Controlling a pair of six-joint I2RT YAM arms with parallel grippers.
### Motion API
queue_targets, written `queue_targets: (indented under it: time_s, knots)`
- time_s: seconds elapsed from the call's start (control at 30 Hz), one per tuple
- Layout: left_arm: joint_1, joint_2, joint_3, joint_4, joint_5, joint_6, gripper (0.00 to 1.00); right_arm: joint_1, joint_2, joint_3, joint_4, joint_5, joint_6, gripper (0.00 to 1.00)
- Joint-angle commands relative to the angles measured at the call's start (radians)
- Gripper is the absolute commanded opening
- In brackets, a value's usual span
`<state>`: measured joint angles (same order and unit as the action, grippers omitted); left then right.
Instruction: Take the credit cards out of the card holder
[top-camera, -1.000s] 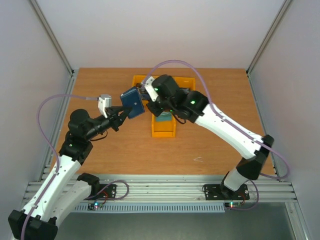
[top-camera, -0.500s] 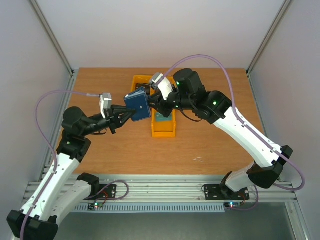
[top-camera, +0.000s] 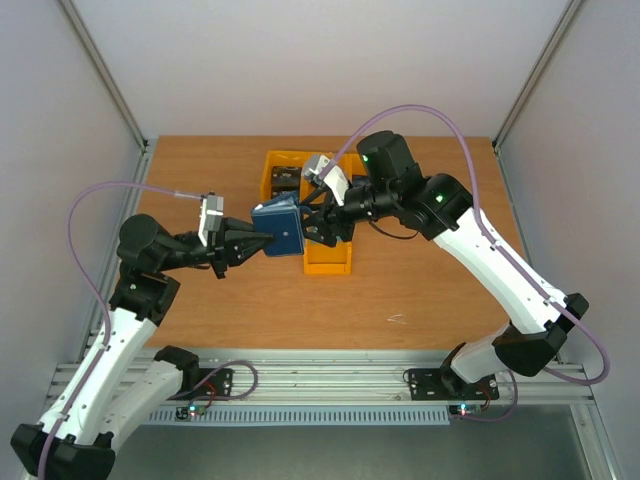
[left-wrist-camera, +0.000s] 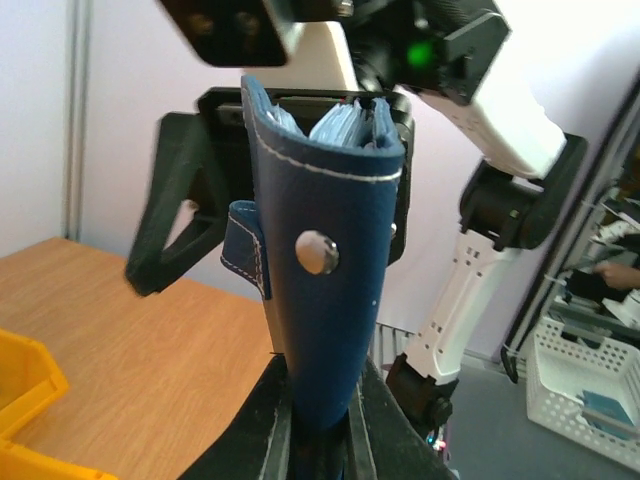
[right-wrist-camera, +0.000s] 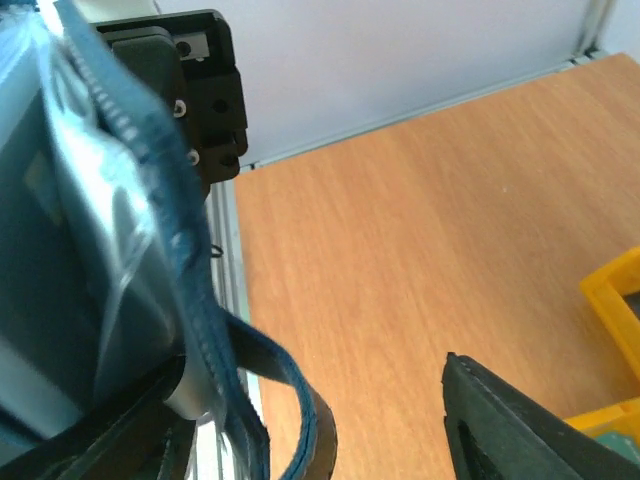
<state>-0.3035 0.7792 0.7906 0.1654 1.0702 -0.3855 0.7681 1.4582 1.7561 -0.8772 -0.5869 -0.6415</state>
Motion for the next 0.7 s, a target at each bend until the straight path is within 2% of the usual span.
queue_targets:
  time_s: [0.0,0.07,0.1,0.17,0.2,0.23,0.33,0.4,0.43,0.47,0.57,0.6,0.67]
  knots:
    - [-0.003,0.013,0.028,0.082,-0.011,0.029,0.0,0.027,0.04,0.057,-0.055,-0.209,-0.021,0.73]
    - [-0.003,0.015,0.024,0.107,-0.024,-0.004,0.0,0.026,0.05,0.075,-0.063,-0.27,-0.022,0.86]
    - [-0.003,0.017,0.024,0.115,-0.029,-0.02,0.0,0.028,0.052,0.081,-0.065,-0.289,-0.016,0.87]
    - [-0.002,0.022,0.025,0.117,-0.031,-0.039,0.0,0.034,0.056,0.084,-0.055,-0.307,0.0,0.84]
    - [-0.002,0.024,0.025,0.116,-0.03,-0.043,0.0,0.039,0.057,0.083,-0.046,-0.313,0.006,0.79]
    - [-0.003,0.027,0.025,0.113,-0.027,-0.044,0.0,0.042,0.06,0.081,-0.035,-0.319,0.011,0.71]
    - [-0.003,0.029,0.025,0.091,-0.033,-0.032,0.0,0.045,0.069,0.079,-0.005,-0.33,0.036,0.35]
    - [-0.003,0.026,0.02,0.078,-0.074,-0.04,0.01,0.045,0.068,0.075,0.015,-0.338,0.044,0.15]
    - [-0.003,0.024,0.014,0.074,-0.109,-0.051,0.04,0.045,0.063,0.066,0.029,-0.332,0.052,0.06]
    - [-0.002,0.019,0.006,0.071,-0.161,-0.056,0.11,0.043,0.057,0.055,0.049,-0.313,0.064,0.02]
    - [-0.002,0.004,-0.019,0.045,-0.443,-0.071,0.44,0.034,0.047,0.028,0.088,-0.225,0.126,0.01]
    - [-0.003,0.002,-0.026,0.044,-0.497,-0.073,0.54,0.029,0.049,0.025,0.095,-0.184,0.151,0.01]
    - [-0.002,0.004,-0.04,0.051,-0.497,-0.065,0.69,0.025,0.052,0.027,0.098,-0.113,0.191,0.01]
